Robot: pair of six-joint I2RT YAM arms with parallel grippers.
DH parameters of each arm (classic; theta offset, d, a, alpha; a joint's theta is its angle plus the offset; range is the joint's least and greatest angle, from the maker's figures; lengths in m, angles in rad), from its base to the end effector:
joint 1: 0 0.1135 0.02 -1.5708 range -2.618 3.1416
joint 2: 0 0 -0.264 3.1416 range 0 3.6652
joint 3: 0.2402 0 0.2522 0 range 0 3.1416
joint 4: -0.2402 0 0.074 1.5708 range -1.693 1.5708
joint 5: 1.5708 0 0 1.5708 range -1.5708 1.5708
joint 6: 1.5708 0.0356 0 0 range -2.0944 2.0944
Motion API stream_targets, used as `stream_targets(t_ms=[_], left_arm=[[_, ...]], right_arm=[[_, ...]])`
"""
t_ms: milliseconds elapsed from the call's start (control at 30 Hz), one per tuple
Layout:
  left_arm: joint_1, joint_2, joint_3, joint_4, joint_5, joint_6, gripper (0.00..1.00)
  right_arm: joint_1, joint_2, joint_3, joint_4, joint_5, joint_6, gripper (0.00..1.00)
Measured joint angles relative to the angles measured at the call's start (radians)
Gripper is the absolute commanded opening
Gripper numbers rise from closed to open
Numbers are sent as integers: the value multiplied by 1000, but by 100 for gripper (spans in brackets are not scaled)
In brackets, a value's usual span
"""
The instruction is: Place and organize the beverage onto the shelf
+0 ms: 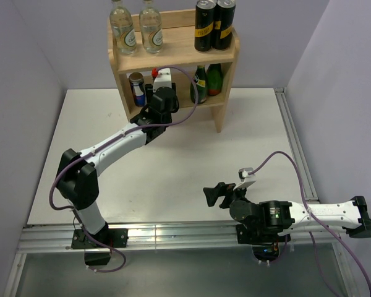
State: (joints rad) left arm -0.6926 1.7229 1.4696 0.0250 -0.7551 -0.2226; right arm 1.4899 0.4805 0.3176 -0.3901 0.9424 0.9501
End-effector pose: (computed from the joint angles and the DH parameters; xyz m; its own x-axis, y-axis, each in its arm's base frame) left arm 0.3307 -0.2427 0.3485 -0.1591 -0.0769 -0.9843 -0.0860 0.9943 -0.0638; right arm 0.0383 0.1154 0.2051 -0.4561 0.2923 -0.8406 -0.2739 0.8526 0.4451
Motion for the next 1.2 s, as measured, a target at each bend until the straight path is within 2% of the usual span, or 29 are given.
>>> stream_targets(t_ms=[633,933,1200], left_arm=[[6,55,6,38,-51,-3,1],[9,55,6,39,-55,-9,16],[11,55,6,38,-57,-10,15]], right_arm=[[0,2,0,0,0,0,100],[0,8,0,0,0,-1,100],[4,8,0,0,0,-1,100]])
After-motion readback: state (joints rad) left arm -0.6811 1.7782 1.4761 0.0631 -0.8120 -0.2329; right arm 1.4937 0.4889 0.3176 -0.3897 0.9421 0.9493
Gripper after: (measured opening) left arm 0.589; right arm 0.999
